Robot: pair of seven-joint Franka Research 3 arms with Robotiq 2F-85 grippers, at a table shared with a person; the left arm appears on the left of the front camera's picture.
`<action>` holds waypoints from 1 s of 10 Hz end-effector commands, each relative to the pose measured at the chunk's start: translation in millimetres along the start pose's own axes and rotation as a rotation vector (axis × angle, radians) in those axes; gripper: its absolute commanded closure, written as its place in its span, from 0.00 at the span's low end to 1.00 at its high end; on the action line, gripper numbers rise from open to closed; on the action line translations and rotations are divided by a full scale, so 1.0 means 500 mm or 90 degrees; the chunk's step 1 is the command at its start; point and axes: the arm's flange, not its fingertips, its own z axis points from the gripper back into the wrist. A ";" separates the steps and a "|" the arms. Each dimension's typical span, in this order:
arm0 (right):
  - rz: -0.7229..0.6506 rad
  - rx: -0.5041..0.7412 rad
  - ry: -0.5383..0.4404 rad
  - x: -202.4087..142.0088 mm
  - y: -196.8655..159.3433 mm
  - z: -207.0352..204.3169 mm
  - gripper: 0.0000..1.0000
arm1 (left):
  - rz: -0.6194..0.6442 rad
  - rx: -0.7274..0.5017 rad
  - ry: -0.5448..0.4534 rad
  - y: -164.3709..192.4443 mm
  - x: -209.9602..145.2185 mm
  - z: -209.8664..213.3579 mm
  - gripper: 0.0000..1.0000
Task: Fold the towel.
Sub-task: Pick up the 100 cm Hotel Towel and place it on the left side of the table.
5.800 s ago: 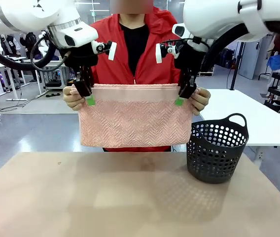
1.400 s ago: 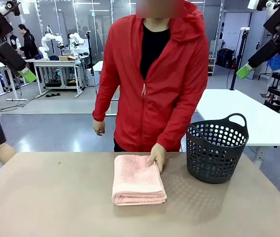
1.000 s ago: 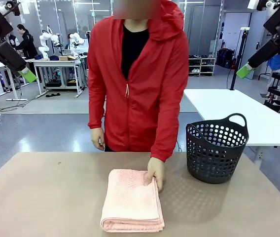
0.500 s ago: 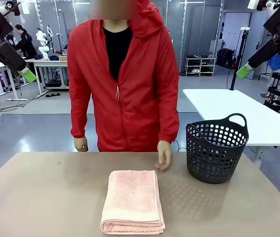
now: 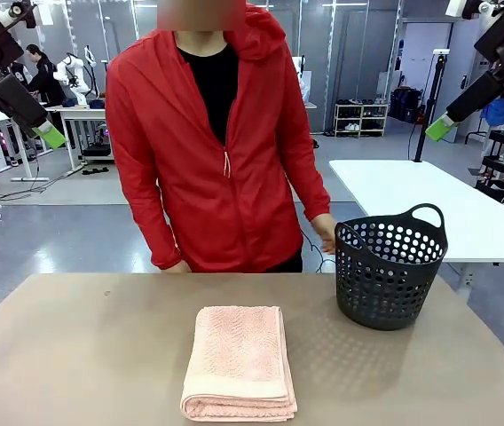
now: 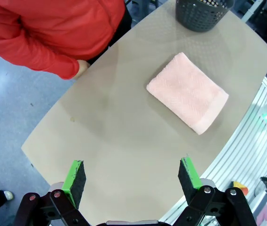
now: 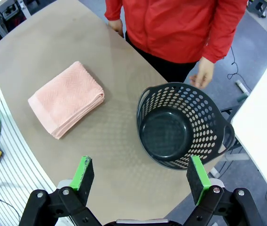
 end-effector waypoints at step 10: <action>0.002 0.002 0.003 -0.003 0.000 0.000 0.00 | 0.244 -0.296 -0.076 0.125 -0.159 -0.417 0.00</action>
